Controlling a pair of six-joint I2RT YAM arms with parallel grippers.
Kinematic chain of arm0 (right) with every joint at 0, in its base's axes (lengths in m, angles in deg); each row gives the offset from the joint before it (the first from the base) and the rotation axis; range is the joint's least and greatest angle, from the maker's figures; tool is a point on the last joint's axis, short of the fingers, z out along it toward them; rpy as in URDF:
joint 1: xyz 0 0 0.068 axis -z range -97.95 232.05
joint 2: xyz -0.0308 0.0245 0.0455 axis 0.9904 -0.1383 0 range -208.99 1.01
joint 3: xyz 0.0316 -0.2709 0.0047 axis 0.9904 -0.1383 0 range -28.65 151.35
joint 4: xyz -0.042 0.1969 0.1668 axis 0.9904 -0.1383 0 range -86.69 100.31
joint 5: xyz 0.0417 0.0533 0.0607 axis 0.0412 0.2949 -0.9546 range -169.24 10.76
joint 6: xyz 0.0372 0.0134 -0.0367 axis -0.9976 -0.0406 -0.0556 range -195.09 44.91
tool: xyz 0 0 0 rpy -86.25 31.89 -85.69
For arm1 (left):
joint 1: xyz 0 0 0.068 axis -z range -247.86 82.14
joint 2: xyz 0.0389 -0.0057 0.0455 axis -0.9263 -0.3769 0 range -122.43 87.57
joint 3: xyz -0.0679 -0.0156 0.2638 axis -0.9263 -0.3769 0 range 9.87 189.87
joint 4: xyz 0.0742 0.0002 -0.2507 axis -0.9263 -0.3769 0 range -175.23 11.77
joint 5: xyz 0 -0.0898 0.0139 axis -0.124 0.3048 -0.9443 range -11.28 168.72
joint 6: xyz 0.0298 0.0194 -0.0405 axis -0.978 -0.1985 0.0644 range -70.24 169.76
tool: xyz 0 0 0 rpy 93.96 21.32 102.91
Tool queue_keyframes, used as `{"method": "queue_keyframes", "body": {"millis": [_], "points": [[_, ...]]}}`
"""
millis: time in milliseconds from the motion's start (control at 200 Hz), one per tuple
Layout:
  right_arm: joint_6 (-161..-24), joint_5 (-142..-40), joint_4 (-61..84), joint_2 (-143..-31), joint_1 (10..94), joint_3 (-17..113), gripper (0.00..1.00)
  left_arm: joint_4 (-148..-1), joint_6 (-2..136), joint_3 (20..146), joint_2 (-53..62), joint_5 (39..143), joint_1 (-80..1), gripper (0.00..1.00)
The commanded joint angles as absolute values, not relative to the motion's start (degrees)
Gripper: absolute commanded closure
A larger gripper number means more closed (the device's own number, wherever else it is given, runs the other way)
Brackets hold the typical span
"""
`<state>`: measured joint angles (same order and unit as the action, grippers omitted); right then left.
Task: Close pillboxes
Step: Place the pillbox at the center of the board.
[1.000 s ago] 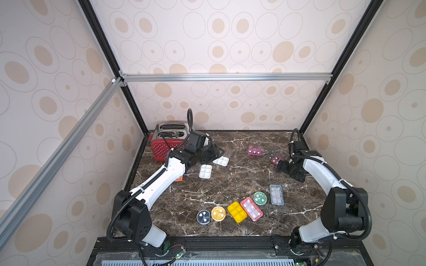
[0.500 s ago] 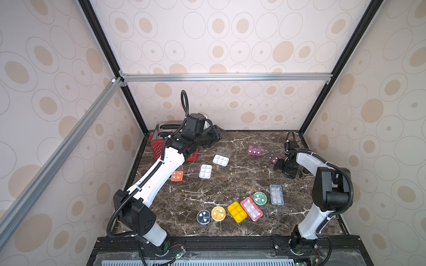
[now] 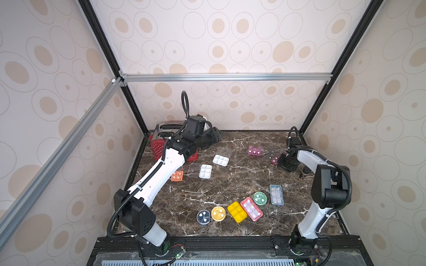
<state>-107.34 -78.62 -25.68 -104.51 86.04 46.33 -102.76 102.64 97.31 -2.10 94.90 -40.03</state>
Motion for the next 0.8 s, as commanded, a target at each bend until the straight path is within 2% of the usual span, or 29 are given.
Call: {"method": "queue_keyframes", "body": {"millis": [0,150,341,636,796], "points": [[-107.4,-76.9,-26.2,-106.1,86.7,48.4,0.62,-100.6,99.4,93.2,-0.3,95.3,-40.5,0.43],[-107.2,-77.6,-25.9,-108.0,87.0,50.9,0.62,-100.1,96.7,88.0,0.8,95.5,-40.5,0.43],[-107.1,-77.6,-27.2,-112.0,87.2,55.0,0.53,-100.8,95.6,84.8,1.1,96.1,-40.5,0.44],[-106.4,-76.8,-26.3,-115.9,87.8,57.6,0.57,-100.6,95.8,83.7,1.5,95.2,-40.6,0.44],[-104.9,-77.5,-28.5,-118.4,87.8,61.1,0.54,-100.5,96.0,84.3,0.7,95.8,-40.5,0.45]]}}
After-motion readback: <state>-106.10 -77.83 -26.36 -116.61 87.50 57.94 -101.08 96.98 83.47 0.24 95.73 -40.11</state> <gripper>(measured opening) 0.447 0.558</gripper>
